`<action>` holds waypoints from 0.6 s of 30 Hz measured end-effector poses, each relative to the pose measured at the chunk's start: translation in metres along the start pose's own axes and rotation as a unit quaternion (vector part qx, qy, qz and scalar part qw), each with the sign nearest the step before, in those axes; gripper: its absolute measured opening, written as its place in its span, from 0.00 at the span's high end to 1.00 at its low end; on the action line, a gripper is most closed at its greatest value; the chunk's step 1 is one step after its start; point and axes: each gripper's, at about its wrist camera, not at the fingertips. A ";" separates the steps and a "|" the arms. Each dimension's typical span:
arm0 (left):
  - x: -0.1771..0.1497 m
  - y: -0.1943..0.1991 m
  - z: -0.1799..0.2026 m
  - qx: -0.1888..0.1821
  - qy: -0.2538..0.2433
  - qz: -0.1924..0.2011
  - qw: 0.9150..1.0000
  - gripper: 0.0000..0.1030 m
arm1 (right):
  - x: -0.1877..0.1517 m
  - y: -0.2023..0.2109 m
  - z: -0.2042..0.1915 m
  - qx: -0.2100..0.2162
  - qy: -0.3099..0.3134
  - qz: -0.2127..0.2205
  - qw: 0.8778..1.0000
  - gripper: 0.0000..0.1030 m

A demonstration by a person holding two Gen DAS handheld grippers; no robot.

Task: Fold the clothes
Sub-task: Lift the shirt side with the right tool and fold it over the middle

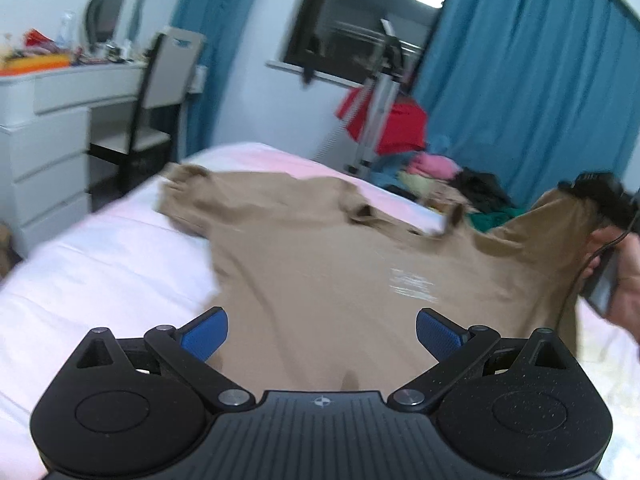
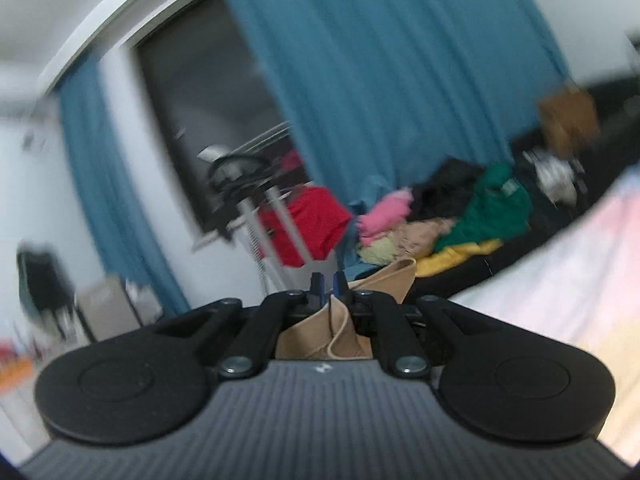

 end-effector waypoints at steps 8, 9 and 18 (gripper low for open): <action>0.015 -0.008 -0.056 0.070 0.047 -0.018 0.996 0.01 | -0.084 -0.028 -0.139 0.074 0.092 -0.078 0.990 0.93; 0.015 -0.010 -0.062 0.076 0.052 -0.021 0.995 0.02 | -0.095 -0.033 -0.149 0.076 0.100 -0.089 0.988 0.93; 0.006 -0.033 -0.080 0.085 0.068 -0.037 0.993 0.02 | -0.161 -0.057 -0.183 0.082 0.111 -0.187 0.973 0.66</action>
Point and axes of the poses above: each gripper's, at about its wrist camera, not at the fingertips, and y roughly against the way its jaws point, z to its right, x to its top, and after that the axes turned 6 degrees about z, right-handed
